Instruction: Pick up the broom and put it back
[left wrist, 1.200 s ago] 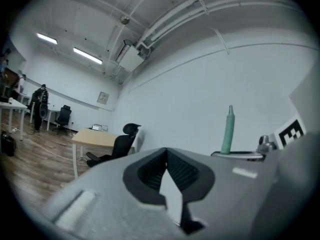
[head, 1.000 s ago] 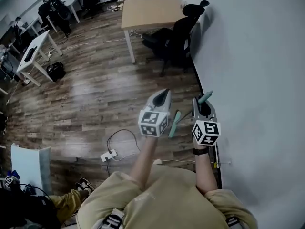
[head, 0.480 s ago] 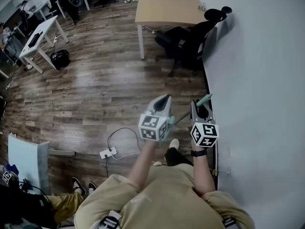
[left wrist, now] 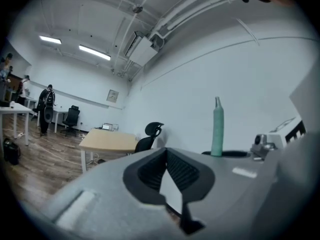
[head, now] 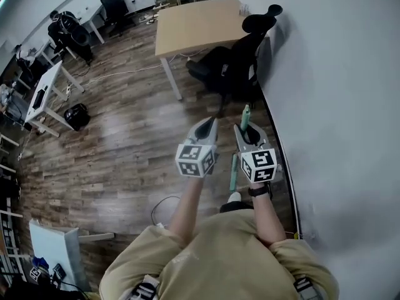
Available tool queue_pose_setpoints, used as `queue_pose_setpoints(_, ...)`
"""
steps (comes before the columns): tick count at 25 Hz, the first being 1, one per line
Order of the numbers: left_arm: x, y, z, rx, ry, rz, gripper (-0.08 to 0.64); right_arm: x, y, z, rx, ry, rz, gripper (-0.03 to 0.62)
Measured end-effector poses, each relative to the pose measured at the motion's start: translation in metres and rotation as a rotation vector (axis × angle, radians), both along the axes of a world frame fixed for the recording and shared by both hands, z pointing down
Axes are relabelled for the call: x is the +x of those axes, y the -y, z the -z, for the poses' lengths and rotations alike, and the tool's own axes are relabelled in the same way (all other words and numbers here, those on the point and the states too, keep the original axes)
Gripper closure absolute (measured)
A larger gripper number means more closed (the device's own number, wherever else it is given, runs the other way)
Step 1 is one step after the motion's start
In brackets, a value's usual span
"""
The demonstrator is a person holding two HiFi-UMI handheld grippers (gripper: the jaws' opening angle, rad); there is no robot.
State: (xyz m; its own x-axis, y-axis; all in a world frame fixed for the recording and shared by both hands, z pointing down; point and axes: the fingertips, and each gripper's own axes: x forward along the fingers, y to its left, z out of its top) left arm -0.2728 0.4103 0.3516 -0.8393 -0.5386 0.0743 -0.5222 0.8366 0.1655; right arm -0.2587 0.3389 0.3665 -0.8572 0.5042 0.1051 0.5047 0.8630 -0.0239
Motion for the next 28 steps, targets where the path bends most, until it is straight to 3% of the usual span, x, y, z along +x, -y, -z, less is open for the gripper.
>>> queue_pose_setpoints(5, -0.06, 0.072, 0.028, -0.022, 0.04, -0.087, 0.557, -0.058, 0.078, 0.014, -0.028, -0.017, -0.07, 0.509)
queue_pose_setpoints(10, -0.101, 0.15, -0.005, -0.062, -0.014, -0.223, 0.557, -0.093, 0.161, -0.029, -0.061, -0.118, -0.238, 0.509)
queue_pose_setpoints(17, -0.131, 0.291, -0.009, -0.072, 0.007, -0.535, 0.557, -0.098, 0.259, -0.048, -0.165, -0.168, -0.461, 0.501)
queue_pose_setpoints(23, -0.15, 0.423, -0.013, -0.06, 0.005, -0.844, 0.557, -0.088, 0.372, -0.055, -0.259, -0.188, -0.777, 0.494)
queue_pose_setpoints(28, -0.133, 0.493, -0.032, -0.097, -0.01, -1.076, 0.557, -0.062, 0.433, -0.069, -0.256, -0.206, -1.055, 0.489)
